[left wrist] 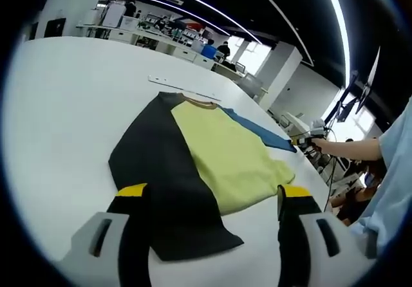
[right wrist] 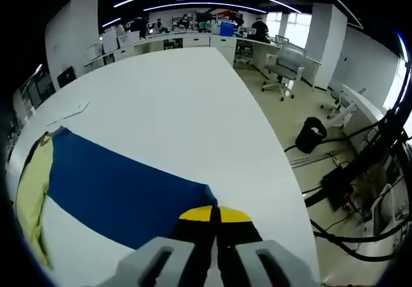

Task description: Fold the garment on the visible template until the final outline fits inside the template.

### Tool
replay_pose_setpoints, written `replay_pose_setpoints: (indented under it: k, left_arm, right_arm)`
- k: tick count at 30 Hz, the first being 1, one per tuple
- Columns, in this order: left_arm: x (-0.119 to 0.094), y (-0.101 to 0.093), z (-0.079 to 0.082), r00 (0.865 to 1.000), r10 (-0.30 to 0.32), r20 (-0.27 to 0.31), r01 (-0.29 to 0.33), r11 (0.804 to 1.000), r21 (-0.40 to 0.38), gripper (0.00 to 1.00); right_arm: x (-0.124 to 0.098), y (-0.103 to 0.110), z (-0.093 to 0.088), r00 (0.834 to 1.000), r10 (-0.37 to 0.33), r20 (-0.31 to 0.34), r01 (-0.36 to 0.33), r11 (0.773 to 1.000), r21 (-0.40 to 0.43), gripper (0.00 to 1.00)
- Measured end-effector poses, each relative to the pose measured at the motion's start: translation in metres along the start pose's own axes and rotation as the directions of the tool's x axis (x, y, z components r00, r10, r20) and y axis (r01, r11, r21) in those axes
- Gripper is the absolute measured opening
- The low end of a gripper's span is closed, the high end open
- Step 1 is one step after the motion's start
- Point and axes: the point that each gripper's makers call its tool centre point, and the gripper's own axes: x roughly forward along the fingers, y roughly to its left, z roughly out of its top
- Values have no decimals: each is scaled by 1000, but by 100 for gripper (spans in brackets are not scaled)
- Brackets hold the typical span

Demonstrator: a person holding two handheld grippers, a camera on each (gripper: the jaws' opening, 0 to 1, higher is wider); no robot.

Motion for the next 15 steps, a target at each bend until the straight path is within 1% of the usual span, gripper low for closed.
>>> replay_pose_setpoints:
  k: [2, 4, 5, 6, 8, 9, 10, 14, 15]
  left_arm:
    - [1, -1, -1, 1000, -2, -2, 2, 1000, 1, 78]
    - [1, -2, -1, 1000, -3, -2, 3, 1000, -1, 78]
    - [1, -2, -1, 1000, -4, 0, 4, 1000, 0, 78]
    - [1, -2, -1, 1000, -4, 0, 4, 1000, 1, 78]
    - [0, -2, 0, 1000, -5, 6, 5, 1000, -4, 78]
    - [0, -2, 0, 1000, -5, 7, 5, 1000, -4, 78]
    - [-1, -2, 0, 1000, -5, 8, 5, 1000, -2, 79]
    - [-1, -2, 0, 1000, -6, 9, 6, 1000, -3, 79]
    - [-1, -2, 0, 1000, -7, 11, 7, 1000, -4, 79]
  right_arm:
    - [-1, 2, 0, 1000, 6, 8, -6, 1000, -8, 0]
    - [-2, 2, 1, 1000, 13, 18, -13, 999, -42, 0]
    - [-4, 0, 0, 1000, 4, 22, -3, 999, -46, 4]
    - [-5, -1, 1, 999, 11, 33, -10, 999, -47, 11]
    - [-9, 1, 3, 998, 42, 55, -41, 999, -20, 23]
    - [-10, 3, 5, 996, 60, 69, -59, 998, -16, 30]
    - [-12, 2, 5, 995, 60, 75, -59, 998, -18, 35]
    - [-19, 8, 10, 987, 102, 122, -98, 995, -36, 43]
    - [-22, 12, 9, 985, 124, 123, -119, 992, -48, 48]
